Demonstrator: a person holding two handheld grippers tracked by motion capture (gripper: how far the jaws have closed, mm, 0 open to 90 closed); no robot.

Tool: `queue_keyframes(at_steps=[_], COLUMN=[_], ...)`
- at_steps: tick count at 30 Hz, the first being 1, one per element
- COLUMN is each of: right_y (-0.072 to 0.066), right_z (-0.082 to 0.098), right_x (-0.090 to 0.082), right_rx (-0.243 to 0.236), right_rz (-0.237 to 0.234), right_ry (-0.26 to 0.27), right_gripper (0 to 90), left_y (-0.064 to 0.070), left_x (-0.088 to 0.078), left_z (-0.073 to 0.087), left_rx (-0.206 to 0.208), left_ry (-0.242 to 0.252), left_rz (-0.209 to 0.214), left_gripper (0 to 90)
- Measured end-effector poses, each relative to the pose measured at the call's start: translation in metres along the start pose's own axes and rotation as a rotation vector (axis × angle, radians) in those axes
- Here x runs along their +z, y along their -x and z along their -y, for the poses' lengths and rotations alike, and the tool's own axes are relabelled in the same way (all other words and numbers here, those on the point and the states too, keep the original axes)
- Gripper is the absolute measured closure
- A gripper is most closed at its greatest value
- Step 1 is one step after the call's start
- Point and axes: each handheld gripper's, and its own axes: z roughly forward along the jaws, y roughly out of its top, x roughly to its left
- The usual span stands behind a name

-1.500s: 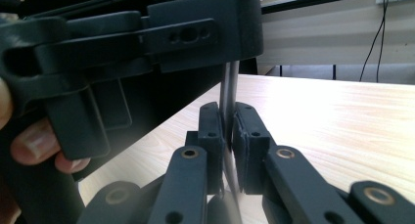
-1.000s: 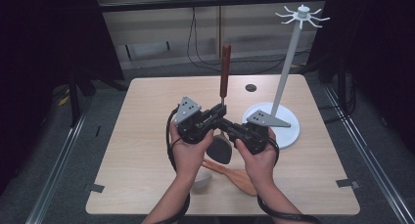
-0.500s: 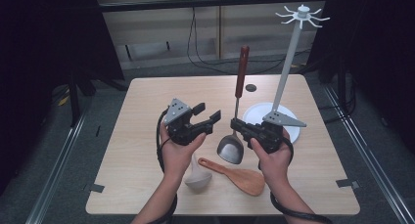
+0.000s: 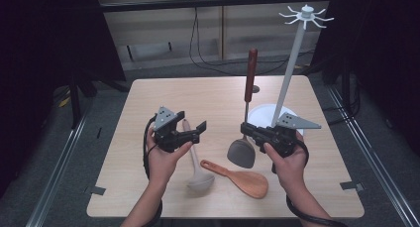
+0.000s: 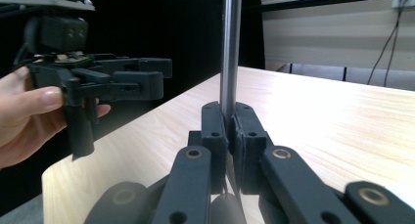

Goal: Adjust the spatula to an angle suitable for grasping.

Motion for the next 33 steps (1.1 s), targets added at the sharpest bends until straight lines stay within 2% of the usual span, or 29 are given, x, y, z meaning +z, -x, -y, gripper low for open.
queue_keyframes(at_steps=[8, 16, 18, 24, 26, 30, 33], right_y=[0.007, 0.007, 0.008, 0.011, 0.012, 0.017, 0.019], right_z=[-0.002, -0.006, -0.006, -0.008, -0.009, -0.013, -0.016], right_x=[-0.01, -0.013, -0.013, -0.019, -0.021, -0.027, -0.032], right_rx=[-0.005, -0.033, -0.031, -0.037, -0.037, -0.042, -0.045], right_rz=[-0.008, -0.028, -0.032, -0.03, -0.024, -0.009, -0.004], right_ry=[0.008, -0.003, 0.0, 0.003, 0.007, 0.017, 0.024], right_gripper=[85.2, 85.3, 85.2, 85.2, 85.3, 85.3, 85.2], left_y=[-0.018, -0.032, -0.036, -0.045, -0.049, -0.053, -0.054], left_x=[-0.009, -0.016, -0.017, -0.017, -0.018, -0.02, -0.019], left_z=[0.018, 0.031, 0.033, 0.042, 0.045, 0.045, 0.045], left_rx=[0.004, -0.002, 0.003, -0.021, -0.041, -0.069, -0.065], left_ry=[-0.058, -0.069, -0.086, -0.109, -0.115, -0.116, -0.12], left_rz=[-0.027, -0.058, -0.066, -0.072, -0.083, -0.071, -0.054], left_gripper=[11.3, 9.7, 9.6, 8.3, 6.8, 2.6, 1.2])
